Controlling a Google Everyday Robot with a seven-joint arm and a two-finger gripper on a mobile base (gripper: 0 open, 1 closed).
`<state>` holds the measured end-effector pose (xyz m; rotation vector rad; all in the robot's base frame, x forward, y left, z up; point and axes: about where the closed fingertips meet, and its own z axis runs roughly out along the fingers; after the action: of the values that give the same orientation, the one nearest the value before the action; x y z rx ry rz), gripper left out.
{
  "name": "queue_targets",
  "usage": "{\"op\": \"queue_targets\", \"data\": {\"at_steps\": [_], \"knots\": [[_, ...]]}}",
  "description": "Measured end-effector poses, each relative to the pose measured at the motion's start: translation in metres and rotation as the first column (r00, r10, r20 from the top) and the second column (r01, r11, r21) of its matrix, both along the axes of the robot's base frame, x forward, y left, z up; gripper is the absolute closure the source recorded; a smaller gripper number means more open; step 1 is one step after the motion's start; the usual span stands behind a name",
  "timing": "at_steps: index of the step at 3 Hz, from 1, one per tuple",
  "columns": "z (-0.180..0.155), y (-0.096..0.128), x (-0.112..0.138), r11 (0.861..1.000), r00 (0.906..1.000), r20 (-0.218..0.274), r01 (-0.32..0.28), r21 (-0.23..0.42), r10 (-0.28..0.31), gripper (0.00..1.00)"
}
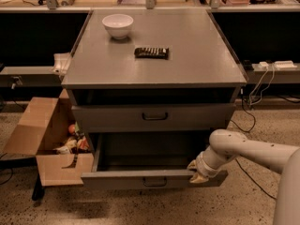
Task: Open middle drawer
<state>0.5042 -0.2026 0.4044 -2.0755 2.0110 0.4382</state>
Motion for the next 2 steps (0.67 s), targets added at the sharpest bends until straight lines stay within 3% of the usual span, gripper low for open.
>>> {"op": "queue_targets", "data": {"at_steps": [1, 2], "knots": [[0.0029, 0.0009, -0.0009, 1.0, 0.9999, 0.012, 0.0, 0.014, -0.001, 1.0], [0.0028, 0.001, -0.0054, 1.0, 1.0, 0.01, 0.0, 0.024, 0.0, 0.82]]}}
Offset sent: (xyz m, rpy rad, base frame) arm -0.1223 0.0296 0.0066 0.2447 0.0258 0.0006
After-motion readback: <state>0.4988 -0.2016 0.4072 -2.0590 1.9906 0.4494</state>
